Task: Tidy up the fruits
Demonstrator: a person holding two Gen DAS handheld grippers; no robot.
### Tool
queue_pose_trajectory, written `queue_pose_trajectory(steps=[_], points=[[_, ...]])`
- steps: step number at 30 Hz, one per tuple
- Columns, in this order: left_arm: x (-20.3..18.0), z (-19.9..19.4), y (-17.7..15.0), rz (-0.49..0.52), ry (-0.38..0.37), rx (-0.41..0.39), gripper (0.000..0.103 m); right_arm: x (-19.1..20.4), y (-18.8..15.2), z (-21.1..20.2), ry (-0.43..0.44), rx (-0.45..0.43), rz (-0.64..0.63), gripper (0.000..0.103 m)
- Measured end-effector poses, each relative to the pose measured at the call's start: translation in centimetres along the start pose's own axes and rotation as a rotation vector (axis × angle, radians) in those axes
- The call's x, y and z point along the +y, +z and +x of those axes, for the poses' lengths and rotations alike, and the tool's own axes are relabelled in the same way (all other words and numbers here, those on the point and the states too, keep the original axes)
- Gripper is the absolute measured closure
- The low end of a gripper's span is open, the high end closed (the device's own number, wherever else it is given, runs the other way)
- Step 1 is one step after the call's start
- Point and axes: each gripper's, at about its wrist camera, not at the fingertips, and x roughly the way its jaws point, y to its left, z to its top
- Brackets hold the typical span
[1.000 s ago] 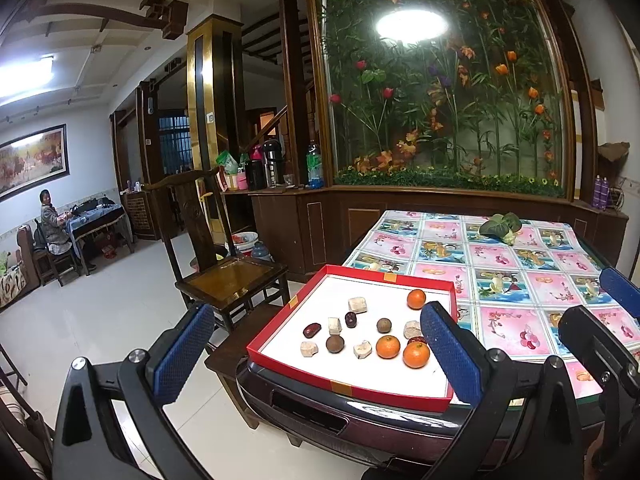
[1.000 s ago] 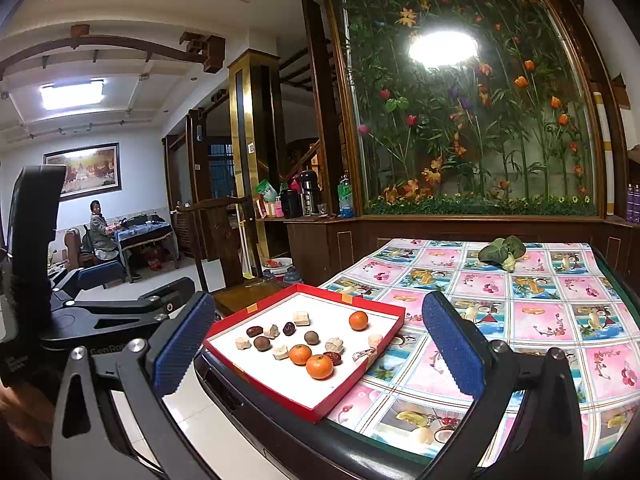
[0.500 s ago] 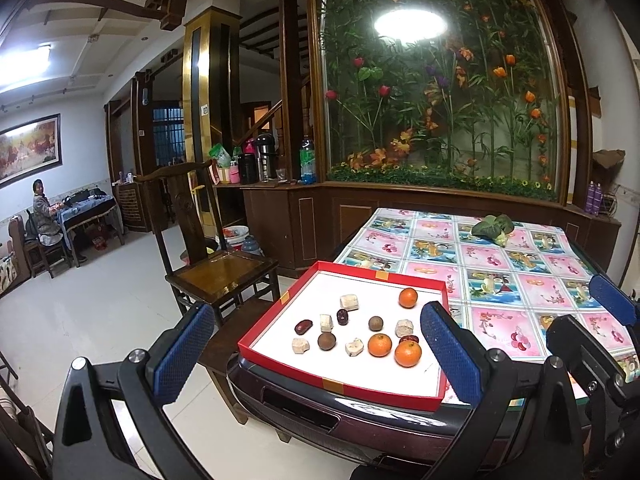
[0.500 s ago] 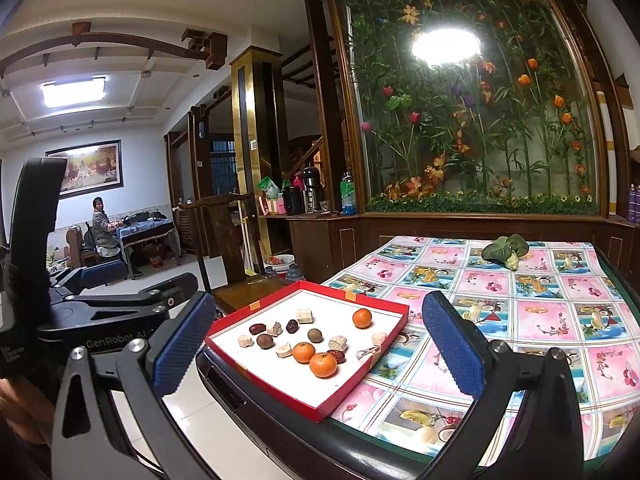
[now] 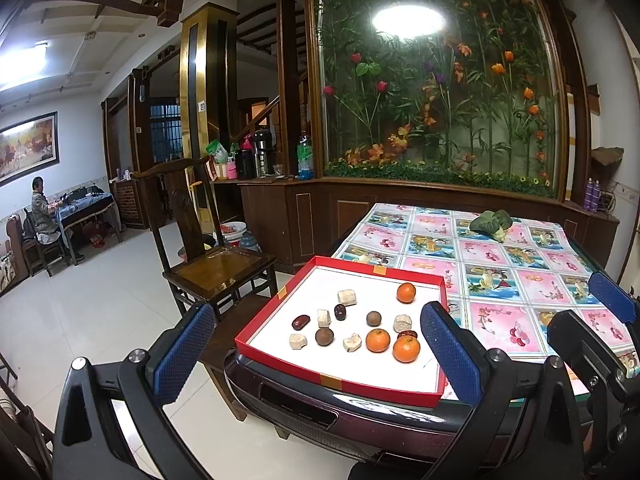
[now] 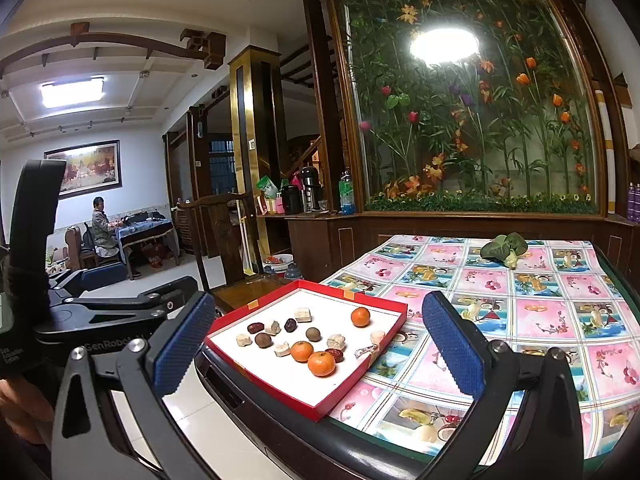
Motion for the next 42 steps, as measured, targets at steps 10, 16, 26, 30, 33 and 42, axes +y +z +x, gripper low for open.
queue_pose_trajectory(steps=[10,16,26,30,33,42], points=[[0.2,0.3,0.0,-0.008,0.007,0.006,0.000,0.1,-0.1,0.2,0.002,0.002,-0.007,0.000],[0.4,0.5,0.0,-0.015,0.015,0.010,0.000,0.3,-0.1,0.4,0.005,0.001,-0.020,0.000],[0.6,1.1,-0.1,-0.017,0.025,0.020,0.000,0.3,0.0,0.5,0.013,0.014,-0.015,0.000],[0.8,1.4,-0.1,-0.018,0.017,0.029,0.000,0.3,-0.1,0.6,0.013,0.015,-0.016,0.000],[0.9,1.6,-0.1,-0.015,0.021,0.030,0.000,0.4,-0.1,0.7,0.012,0.015,-0.018,0.000],[1.5,3.0,0.4,-0.017,0.011,0.038,0.000,1.1,0.6,1.8,0.009,-0.011,-0.061,0.000]])
